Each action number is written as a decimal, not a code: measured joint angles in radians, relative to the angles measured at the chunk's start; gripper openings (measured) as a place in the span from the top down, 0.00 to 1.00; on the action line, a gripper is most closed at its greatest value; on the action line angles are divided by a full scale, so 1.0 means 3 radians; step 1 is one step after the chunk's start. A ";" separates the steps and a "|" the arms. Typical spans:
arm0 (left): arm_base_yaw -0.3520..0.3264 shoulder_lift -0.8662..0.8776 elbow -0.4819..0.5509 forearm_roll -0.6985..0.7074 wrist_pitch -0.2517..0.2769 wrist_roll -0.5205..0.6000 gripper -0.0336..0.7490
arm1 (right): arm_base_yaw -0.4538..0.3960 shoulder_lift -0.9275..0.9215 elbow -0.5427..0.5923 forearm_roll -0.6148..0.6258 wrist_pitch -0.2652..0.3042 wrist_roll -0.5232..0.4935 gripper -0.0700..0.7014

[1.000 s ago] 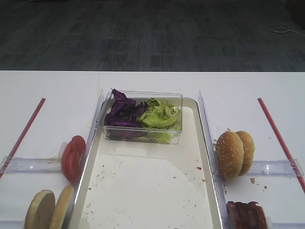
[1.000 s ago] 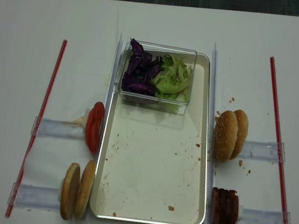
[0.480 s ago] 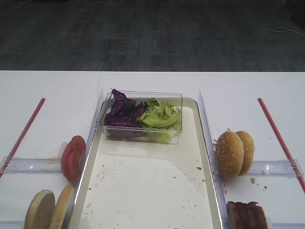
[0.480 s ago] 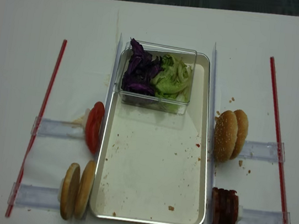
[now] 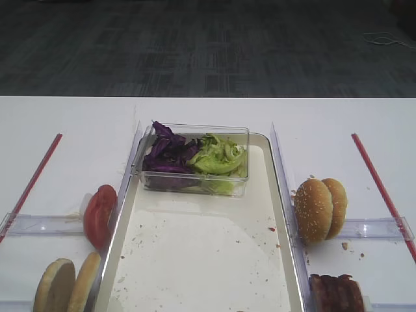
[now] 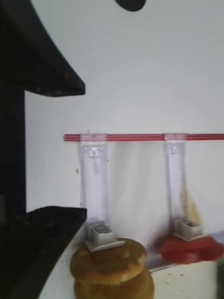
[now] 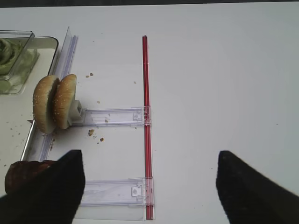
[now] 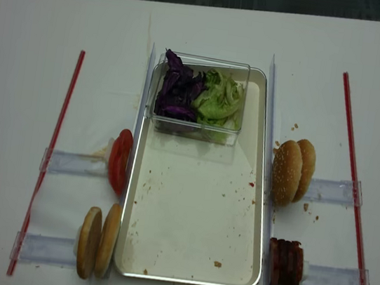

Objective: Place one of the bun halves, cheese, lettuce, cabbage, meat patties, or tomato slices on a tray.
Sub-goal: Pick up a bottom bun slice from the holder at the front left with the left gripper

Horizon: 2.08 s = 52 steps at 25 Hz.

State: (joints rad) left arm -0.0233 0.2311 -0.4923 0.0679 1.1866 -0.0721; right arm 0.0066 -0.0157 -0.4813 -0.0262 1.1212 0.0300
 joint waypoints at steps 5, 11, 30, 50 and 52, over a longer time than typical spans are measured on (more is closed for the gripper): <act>0.0000 0.0866 0.0000 0.0000 -0.0014 0.0000 0.33 | 0.0000 0.0000 0.0000 0.0000 0.0000 0.0000 0.12; 0.0000 0.1862 0.0000 0.0000 -0.0085 0.0000 0.33 | 0.0000 0.0000 0.0000 0.0000 0.0000 0.0000 0.12; 0.0000 0.2600 -0.0157 0.0000 -0.0388 -0.0101 0.33 | 0.0000 0.0000 0.0000 0.0000 0.0000 0.0000 0.12; -0.0219 0.3162 -0.0602 -0.0278 -0.0526 -0.0101 0.33 | 0.0000 0.0000 0.0000 0.0000 0.0000 0.0000 0.12; -0.0396 0.3134 -0.0640 -0.0315 -0.0526 -0.0184 0.33 | 0.0000 0.0000 0.0000 0.0000 0.0000 0.0000 0.12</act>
State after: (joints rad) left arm -0.1421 1.1713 -0.6842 -0.0267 1.0289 -0.1272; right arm 0.0066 -0.0157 -0.4813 -0.0262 1.1212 0.0300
